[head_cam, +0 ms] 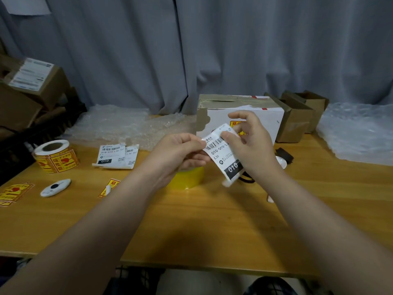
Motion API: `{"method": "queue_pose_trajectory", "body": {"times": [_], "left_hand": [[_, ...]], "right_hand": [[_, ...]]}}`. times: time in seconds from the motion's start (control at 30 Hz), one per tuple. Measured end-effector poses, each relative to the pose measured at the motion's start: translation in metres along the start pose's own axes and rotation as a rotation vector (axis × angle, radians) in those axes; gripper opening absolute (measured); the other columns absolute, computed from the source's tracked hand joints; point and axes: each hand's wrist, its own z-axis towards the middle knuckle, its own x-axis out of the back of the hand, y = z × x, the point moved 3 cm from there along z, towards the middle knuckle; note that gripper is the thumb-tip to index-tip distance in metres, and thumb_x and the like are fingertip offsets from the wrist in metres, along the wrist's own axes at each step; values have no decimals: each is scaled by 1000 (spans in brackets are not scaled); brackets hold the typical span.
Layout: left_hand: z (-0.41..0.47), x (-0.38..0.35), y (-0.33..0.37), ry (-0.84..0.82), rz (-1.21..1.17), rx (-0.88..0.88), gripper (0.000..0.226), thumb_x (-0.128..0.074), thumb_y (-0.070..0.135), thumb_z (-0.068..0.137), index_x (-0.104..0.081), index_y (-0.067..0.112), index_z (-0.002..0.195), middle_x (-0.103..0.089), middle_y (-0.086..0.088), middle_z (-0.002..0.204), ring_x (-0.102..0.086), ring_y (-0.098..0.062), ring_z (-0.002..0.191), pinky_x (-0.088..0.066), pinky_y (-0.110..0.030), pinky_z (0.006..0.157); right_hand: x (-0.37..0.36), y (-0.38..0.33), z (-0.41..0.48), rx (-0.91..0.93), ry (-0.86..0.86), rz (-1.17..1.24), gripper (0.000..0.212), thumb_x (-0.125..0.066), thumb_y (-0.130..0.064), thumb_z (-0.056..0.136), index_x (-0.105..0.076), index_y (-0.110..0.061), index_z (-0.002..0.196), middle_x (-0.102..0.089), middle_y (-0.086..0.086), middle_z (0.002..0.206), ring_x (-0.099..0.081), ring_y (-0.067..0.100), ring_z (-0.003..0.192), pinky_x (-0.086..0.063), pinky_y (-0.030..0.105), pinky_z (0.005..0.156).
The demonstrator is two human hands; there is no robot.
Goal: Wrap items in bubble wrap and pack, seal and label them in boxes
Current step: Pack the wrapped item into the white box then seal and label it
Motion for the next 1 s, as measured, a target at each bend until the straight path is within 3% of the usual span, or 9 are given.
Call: {"method": "queue_pose_trajectory", "body": {"times": [0.07, 0.13, 0.27, 0.4, 0.5, 0.8, 1.0], "left_hand": [[-1, 1, -2, 41, -42, -10, 8, -61, 3, 88, -58, 4, 81, -71, -14, 73, -66, -10, 55, -56, -17, 55], [-1, 0, -4, 120, -89, -76, 10, -62, 4, 87, -55, 5, 81, -69, -13, 71, -66, -11, 55, -55, -17, 53], [-2, -6, -7, 140, -160, -189, 7, -61, 6, 89, -59, 5, 82, -64, -6, 64, -66, -11, 63, -57, -21, 65], [-4, -12, -9, 104, -308, -178, 11, -56, 5, 92, -64, 4, 86, -71, -3, 74, -70, -11, 76, -56, -20, 73], [-6, -16, -10, 111, -346, -174, 12, -54, 5, 93, -65, 3, 88, -72, -5, 77, -71, -13, 78, -56, -19, 72], [-5, -13, -6, 114, -377, -146, 9, -56, 1, 91, -64, -2, 91, -73, -10, 79, -72, -15, 78, -57, -21, 75], [-6, -11, -4, 128, -389, -140, 10, -57, 0, 90, -66, 0, 86, -72, -8, 74, -71, -13, 75, -57, -22, 76]], "right_hand": [[2, -2, 1, 141, 104, -220, 31, -71, -26, 84, -54, -27, 110, -53, -12, 105, -56, 8, 97, -47, 21, 83], [-5, -8, -1, 331, 129, -270, 22, -70, -30, 81, -66, -16, 98, -53, -6, 111, -49, 10, 105, -35, 9, 90], [-22, -11, -11, 378, -4, -80, 19, -67, -20, 85, -74, -11, 100, -71, -1, 97, -63, 9, 91, -50, 22, 81], [-27, -6, -13, 282, 81, 122, 24, -62, -9, 85, -70, -12, 108, -68, -8, 99, -63, 2, 97, -49, 15, 88], [-30, -3, -14, 253, 110, 192, 26, -61, -4, 87, -68, -18, 109, -69, -6, 98, -65, 4, 96, -50, 19, 87], [-28, -6, -16, 379, 144, 107, 24, -56, -2, 89, -71, -6, 107, -70, 0, 102, -66, 11, 99, -53, 25, 89], [-28, -8, -14, 432, 155, 64, 27, -55, 3, 88, -71, -5, 108, -67, -4, 103, -63, 8, 101, -50, 19, 91]]}}
